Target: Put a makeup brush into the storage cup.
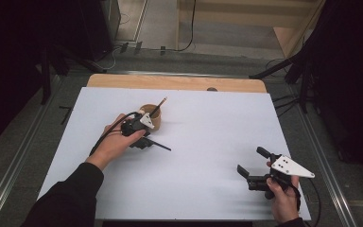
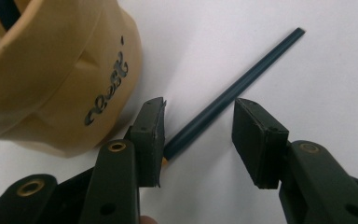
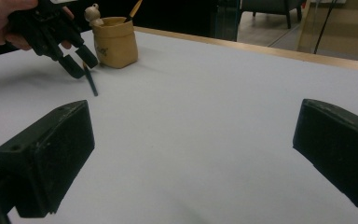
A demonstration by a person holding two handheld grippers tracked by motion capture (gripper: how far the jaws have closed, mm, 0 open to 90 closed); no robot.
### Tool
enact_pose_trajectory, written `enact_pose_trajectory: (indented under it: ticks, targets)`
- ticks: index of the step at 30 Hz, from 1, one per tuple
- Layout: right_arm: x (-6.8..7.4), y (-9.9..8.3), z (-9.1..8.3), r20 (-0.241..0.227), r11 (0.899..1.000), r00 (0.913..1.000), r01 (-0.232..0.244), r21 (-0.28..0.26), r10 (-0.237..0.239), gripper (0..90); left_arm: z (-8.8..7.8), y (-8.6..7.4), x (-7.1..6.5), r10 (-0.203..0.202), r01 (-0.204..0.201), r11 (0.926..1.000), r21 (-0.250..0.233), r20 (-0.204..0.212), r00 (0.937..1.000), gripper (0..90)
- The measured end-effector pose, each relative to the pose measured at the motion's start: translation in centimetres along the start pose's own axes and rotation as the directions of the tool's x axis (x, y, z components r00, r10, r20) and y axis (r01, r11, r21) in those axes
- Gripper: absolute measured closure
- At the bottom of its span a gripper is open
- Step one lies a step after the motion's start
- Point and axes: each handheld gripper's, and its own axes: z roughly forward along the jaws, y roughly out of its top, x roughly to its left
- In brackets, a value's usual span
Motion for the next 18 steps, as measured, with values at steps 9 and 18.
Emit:
enact_pose_trajectory:
  ticks: [9,18]
  targets:
    - [-0.07,-0.04,0.0,-0.001,1.0,1.0,0.002,0.0,-0.002,0.0,0.34,0.21,0.25,0.003,-0.004,0.9993,0.036,0.028,0.9996,61.8]
    - [-0.1,-0.09,-0.02,0.0,1.0,1.0,-0.002,0.002,0.002,0.0,0.49,0.39,0.27,-0.047,0.04,0.9977,0.055,0.119,0.9918,51.3]
